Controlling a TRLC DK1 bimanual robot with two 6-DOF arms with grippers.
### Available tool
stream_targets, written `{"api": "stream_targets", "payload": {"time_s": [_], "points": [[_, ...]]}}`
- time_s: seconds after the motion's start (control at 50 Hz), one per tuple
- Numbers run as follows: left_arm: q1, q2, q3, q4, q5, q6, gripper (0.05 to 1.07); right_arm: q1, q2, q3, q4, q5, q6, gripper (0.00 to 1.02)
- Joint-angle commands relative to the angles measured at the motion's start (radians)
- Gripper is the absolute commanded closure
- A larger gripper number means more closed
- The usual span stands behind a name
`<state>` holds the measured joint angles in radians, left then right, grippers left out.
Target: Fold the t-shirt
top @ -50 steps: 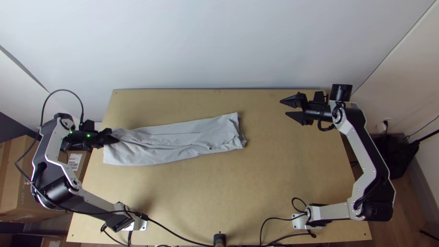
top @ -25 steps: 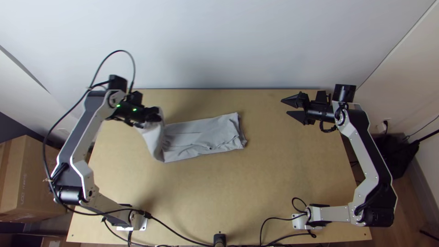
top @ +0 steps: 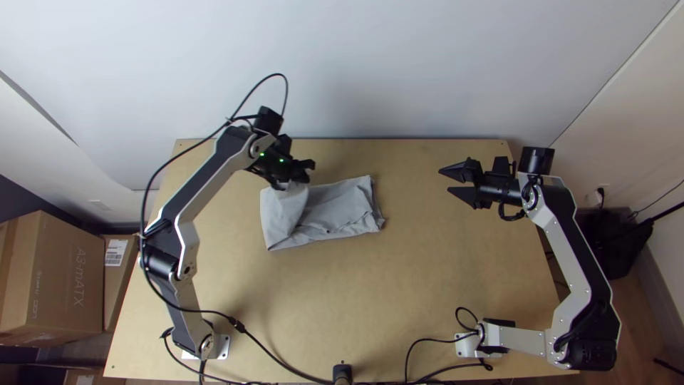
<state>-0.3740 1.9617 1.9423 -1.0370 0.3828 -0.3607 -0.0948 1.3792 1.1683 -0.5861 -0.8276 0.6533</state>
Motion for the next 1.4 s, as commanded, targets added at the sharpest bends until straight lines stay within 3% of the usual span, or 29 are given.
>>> {"api": "stream_targets", "payload": {"time_s": [0.0, 0.12, 0.18, 0.22, 0.3, 0.32, 0.52, 0.7, 0.86, 0.98, 1.08, 1.28, 1.38], "points": [[-0.06, 0.075, 0.098, 0.017, 0.004, -0.043, 1.05, -0.008, -0.051, -0.048, -0.004, -0.01, -0.017, 0.05], [-0.121, 0.177, 0.208, 0.017, 0.005, -0.052, 1.04, -0.002, -0.077, -0.094, -0.004, 0.018, -0.043, 0.05], [-0.148, 0.233, 0.27, 0.022, 0.005, -0.06, 0.98, 0.01, -0.085, -0.114, -0.004, 0.033, -0.049, 0.05], [-0.169, 0.275, 0.311, 0.029, 0.008, -0.061, 0.8, 0.017, -0.089, -0.127, -0.003, 0.045, -0.053, 0.05], [-0.204, 0.322, 0.348, 0.092, 0.021, -0.058, 0.13, 0.035, -0.094, -0.15, -0.003, 0.062, -0.055, 0.05], [-0.213, 0.325, 0.348, 0.114, 0.021, -0.061, 0.08, 0.04, -0.094, -0.156, -0.003, 0.065, -0.057, 0.05], [-0.233, 0.296, 0.346, 0.244, 0.019, -0.142, 0.09, 0.15, -0.085, -0.219, 0.057, 0.133, -0.06, 0.05], [-0.232, 0.186, 0.317, 0.224, 0.022, -0.124, 0.09, 0.253, -0.003, -0.217, 0.127, 0.18, -0.06, 0.05], [-0.259, 0.192, 0.32, 0.152, 0.001, -0.08, 0.09, 0.265, 0.046, -0.177, 0.138, 0.188, -0.061, 0.05], [-0.31, 0.226, 0.32, 0.092, -0.182, 0.066, 0.09, 0.25, 0.054, -0.171, 0.138, 0.188, -0.067, 0.05], [-0.347, 0.232, 0.32, 0.089, -0.225, 0.098, 0.09, 0.241, 0.054, -0.187, 0.138, 0.188, -0.073, 0.05], [-0.394, 0.281, 0.348, 0.092, -0.476, 0.204, 0.09, 0.242, 0.046, -0.214, 0.15, 0.186, -0.069, 0.04], [-0.416, 0.272, 0.353, 0.097, -0.498, 0.264, 0.09, 0.242, 0.049, -0.214, 0.154, 0.186, -0.069, 0.04]]}}
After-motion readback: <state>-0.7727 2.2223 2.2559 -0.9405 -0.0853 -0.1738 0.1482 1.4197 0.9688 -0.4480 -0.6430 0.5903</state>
